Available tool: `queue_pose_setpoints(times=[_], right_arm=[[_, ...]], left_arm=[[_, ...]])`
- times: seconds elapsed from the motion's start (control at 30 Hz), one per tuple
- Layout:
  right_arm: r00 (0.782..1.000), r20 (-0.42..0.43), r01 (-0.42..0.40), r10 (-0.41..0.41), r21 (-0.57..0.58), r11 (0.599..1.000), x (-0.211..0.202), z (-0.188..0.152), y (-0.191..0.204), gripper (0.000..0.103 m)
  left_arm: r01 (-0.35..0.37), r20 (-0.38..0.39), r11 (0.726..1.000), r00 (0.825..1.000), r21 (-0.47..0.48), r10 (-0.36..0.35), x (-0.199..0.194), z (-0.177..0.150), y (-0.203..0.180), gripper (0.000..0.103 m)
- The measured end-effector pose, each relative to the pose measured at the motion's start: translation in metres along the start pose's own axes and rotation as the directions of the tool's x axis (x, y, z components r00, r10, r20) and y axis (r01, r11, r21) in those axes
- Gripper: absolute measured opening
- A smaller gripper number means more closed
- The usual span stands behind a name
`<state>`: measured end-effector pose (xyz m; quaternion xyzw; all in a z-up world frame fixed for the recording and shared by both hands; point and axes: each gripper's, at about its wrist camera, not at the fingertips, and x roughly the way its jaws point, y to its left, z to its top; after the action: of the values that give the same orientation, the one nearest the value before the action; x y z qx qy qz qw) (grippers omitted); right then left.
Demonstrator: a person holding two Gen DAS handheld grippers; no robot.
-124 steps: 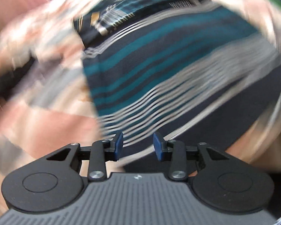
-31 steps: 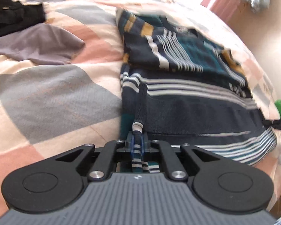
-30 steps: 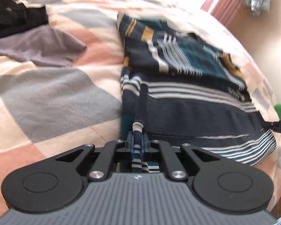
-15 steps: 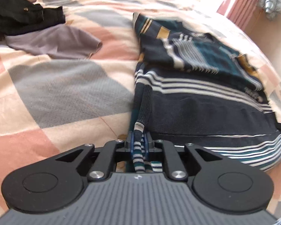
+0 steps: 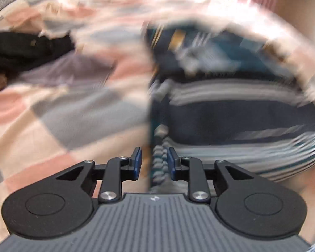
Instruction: Fold clothes
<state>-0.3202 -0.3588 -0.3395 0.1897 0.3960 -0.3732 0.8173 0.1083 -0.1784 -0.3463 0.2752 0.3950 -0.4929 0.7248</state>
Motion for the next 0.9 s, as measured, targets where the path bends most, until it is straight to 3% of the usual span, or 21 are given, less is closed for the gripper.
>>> queue_pose_setpoints(times=[0.07, 0.13, 0.23, 0.3, 0.33, 0.37, 0.43, 0.5, 0.57, 0.63, 0.73, 0.9], right_arm=[[0.999, 0.016, 0.034, -0.034, 0.008, 0.999, -0.010, 0.004, -0.004, 0.021], [0.997, 0.052, 0.060, -0.061, 0.012, 0.998, -0.029, 0.006, -0.008, 0.027], [0.993, 0.100, 0.072, -0.063, -0.095, 0.993, -0.060, -0.001, -0.002, 0.033], [0.994, 0.103, 0.062, -0.042, -0.199, 0.978, -0.074, -0.012, 0.011, 0.043], [0.995, 0.097, 0.056, -0.031, -0.260, 0.964, -0.078, -0.018, 0.020, 0.043], [0.996, 0.081, 0.046, -0.022, -0.319, 0.947, -0.079, -0.025, 0.029, 0.046], [0.998, 0.061, 0.053, -0.029, -0.445, 0.894, -0.079, -0.046, 0.047, 0.053], [0.995, 0.065, 0.101, -0.078, -0.582, 0.807, -0.073, -0.066, 0.067, 0.063], [0.988, 0.095, 0.155, -0.124, -0.701, 0.696, -0.065, -0.083, 0.082, 0.065], [0.978, 0.133, 0.203, -0.158, -0.768, 0.607, -0.056, -0.091, 0.092, 0.065], [0.964, 0.179, 0.255, -0.197, -0.835, 0.488, -0.041, -0.098, 0.101, 0.066], [0.938, 0.266, 0.316, -0.223, -0.919, 0.236, -0.012, -0.112, 0.107, 0.069]], left_arm=[[0.007, 0.007, 0.999, 1.000, -0.050, -0.007, -0.001, 0.002, 0.010, 0.035], [0.001, 0.047, 1.000, 0.999, -0.030, 0.000, -0.017, 0.004, 0.009, 0.035], [-0.067, 0.106, 0.992, 0.993, 0.104, 0.056, -0.047, 0.000, -0.004, 0.033], [-0.087, 0.125, 0.967, 0.991, 0.240, 0.058, -0.063, -0.012, -0.019, 0.033], [-0.108, 0.137, 0.933, 0.989, 0.344, 0.064, -0.069, -0.022, -0.031, 0.034], [-0.127, 0.149, 0.879, 0.987, 0.460, 0.065, -0.072, -0.034, -0.046, 0.036], [-0.172, 0.179, 0.720, 0.982, 0.672, 0.068, -0.072, -0.064, -0.070, 0.045], [-0.230, 0.216, 0.543, 0.972, 0.807, 0.091, -0.060, -0.091, -0.085, 0.046], [-0.276, 0.256, 0.423, 0.961, 0.863, 0.104, -0.045, -0.106, -0.088, 0.046], [-0.309, 0.290, 0.340, 0.951, 0.888, 0.106, -0.031, -0.113, -0.086, 0.046], [-0.333, 0.320, 0.244, 0.943, 0.911, 0.090, -0.015, -0.118, -0.081, 0.047], [-0.353, 0.352, 0.104, 0.936, 0.930, 0.032, 0.006, -0.127, -0.072, 0.047]])
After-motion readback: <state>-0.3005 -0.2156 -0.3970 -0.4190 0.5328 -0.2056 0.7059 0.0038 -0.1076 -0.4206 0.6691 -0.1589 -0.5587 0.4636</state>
